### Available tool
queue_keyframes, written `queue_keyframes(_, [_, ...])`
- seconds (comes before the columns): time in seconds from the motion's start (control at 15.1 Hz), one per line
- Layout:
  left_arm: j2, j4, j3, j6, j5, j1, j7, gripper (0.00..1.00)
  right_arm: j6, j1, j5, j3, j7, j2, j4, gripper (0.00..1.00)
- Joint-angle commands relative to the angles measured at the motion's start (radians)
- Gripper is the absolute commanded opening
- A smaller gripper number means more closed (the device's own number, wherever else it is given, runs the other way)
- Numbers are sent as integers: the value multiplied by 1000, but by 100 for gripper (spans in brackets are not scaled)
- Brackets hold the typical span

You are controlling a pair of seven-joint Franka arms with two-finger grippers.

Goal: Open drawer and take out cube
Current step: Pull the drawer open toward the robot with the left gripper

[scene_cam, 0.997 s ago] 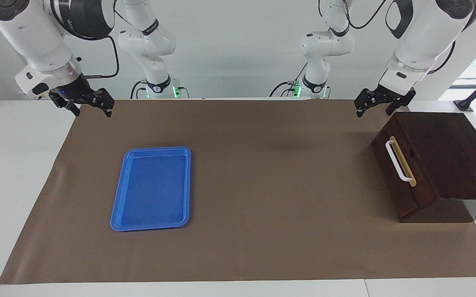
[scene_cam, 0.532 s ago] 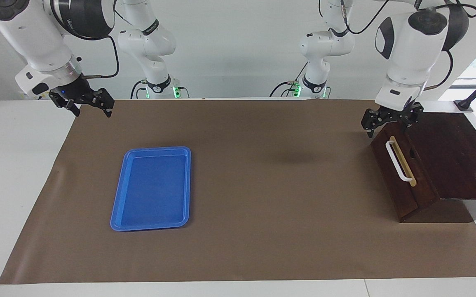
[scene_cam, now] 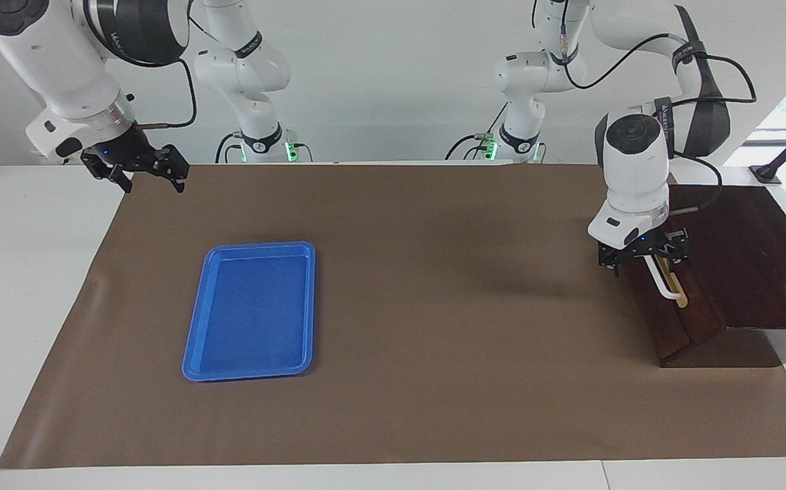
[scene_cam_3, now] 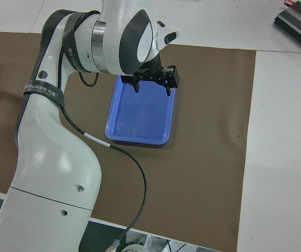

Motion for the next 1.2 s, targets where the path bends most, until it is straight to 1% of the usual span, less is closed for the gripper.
queue_keyframes(0.0, [-5, -83, 1, 120, 26, 50, -2, 100, 14, -13, -13, 6, -96, -50, -73, 100])
queue_keyframes(0.13, [-5, -123, 1, 136, 26, 59, -2, 100, 13, -13, -13, 6, -96, -50, -73, 100])
queue_keyframes(0.33, [-8, -147, 1, 136, 26, 70, 1, 100, 14, -13, -13, 6, -95, -50, -73, 100])
queue_keyframes(0.53, [0, -150, 1, 134, 26, 76, 1, 100, 16, -14, -14, 5, -95, -50, -72, 100])
queue_keyframes(0.66, [23, -152, -2, 140, 26, 73, -5, 100, 16, -14, -13, 5, -95, -50, -72, 100])
queue_keyframes(0.8, [29, -146, -7, 171, 22, 43, -54, 100, 16, -14, -13, 5, -93, -48, -72, 100])
queue_keyframes(0.93, [29, -135, -7, 160, 13, -40, -123, 100, 16, -19, -14, 5, -93, -48, -72, 100])
queue_keyframes(1.0, [30, -131, -7, 160, -1, -56, -135, 100, 16, -22, -14, 5, -93, -50, -72, 100])
queue_keyframes(1.13, [30, -129, -5, 159, -65, -94, -135, 100, 16, -22, -13, 5, -93, -50, -72, 100])
